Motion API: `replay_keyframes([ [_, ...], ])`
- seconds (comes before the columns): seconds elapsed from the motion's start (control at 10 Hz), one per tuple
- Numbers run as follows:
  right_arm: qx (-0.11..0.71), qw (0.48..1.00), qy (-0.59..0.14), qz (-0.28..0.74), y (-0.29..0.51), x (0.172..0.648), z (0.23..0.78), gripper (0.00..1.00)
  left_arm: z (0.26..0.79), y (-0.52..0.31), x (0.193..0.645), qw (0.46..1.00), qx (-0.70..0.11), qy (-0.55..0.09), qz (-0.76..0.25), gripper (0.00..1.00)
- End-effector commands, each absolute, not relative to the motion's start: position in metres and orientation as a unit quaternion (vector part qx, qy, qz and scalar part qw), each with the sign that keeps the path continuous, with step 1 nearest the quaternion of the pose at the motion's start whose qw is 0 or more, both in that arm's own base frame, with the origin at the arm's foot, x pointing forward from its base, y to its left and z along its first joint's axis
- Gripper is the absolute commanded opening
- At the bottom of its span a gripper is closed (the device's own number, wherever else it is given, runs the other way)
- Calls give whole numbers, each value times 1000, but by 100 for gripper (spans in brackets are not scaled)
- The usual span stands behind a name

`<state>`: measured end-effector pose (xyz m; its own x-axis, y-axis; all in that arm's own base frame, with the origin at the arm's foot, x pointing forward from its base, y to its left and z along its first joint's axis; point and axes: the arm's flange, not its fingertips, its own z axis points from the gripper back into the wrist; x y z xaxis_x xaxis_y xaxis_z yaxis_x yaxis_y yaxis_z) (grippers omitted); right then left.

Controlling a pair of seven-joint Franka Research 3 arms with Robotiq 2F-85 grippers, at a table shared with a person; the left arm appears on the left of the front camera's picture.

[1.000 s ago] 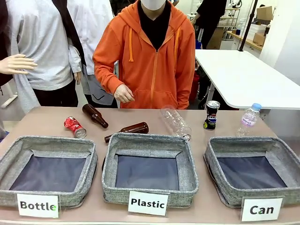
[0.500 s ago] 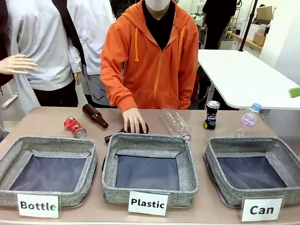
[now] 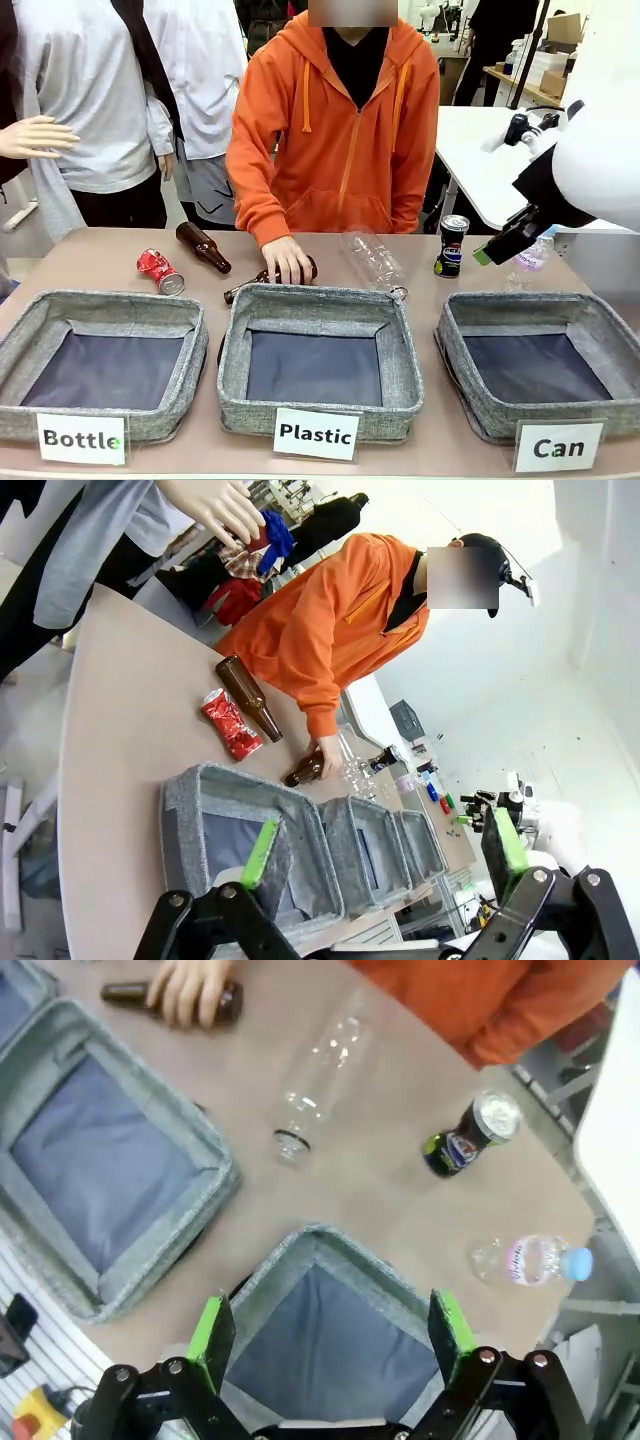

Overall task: Sort the can waste into the basket.
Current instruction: Pick up the can waste from the table and place it in the right Fabric basket.

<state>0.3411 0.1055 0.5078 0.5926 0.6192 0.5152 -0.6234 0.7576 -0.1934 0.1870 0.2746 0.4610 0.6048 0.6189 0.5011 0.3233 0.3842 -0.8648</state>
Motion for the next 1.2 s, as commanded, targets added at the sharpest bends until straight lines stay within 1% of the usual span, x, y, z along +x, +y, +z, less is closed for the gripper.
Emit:
replay_keyframes([
  [0.0, 15, 888, -312, 337, 86, 334, 528, 100, 463, 276, 188, 704, -545, -445, 94, 100],
  [0.1, 15, 888, -312, 337, 86, 334, 528, 100, 463, 276, 188, 704, -545, -445, 94, 100],
  [0.2, 5, 892, -295, 342, 100, 339, 514, 100, 463, 276, 188, 704, -545, -445, 94, 100],
  [0.3, -18, 901, -262, 344, 107, 346, 508, 100, 463, 276, 188, 704, -545, -445, 94, 100],
  [0.4, 2, 911, -267, 315, 100, 371, 505, 100, 463, 276, 188, 704, -545, -445, 94, 100],
  [0.5, 27, 908, -284, 308, 96, 386, 499, 100, 463, 276, 188, 704, -545, -445, 94, 100],
  [0.6, 31, 912, -292, 287, 88, 396, 490, 100, 463, 276, 188, 704, -545, -445, 94, 100],
  [0.7, 40, 917, -279, 282, 81, 408, 483, 100, 462, 274, 187, 711, -545, -433, 104, 100],
  [0.8, 54, 921, -265, 280, 77, 422, 474, 100, 491, 285, 163, 715, -543, -426, 107, 100],
  [0.9, 54, 925, -267, 264, 75, 435, 467, 100, 526, 299, 132, 701, -572, -416, 92, 100],
  [1.0, 62, 928, -270, 249, 71, 451, 461, 100, 554, 312, 92, 711, -566, -413, 55, 100],
  [1.1, 70, 930, -268, 240, 69, 465, 456, 100, 563, 322, 63, 717, -565, -406, 31, 100],
])
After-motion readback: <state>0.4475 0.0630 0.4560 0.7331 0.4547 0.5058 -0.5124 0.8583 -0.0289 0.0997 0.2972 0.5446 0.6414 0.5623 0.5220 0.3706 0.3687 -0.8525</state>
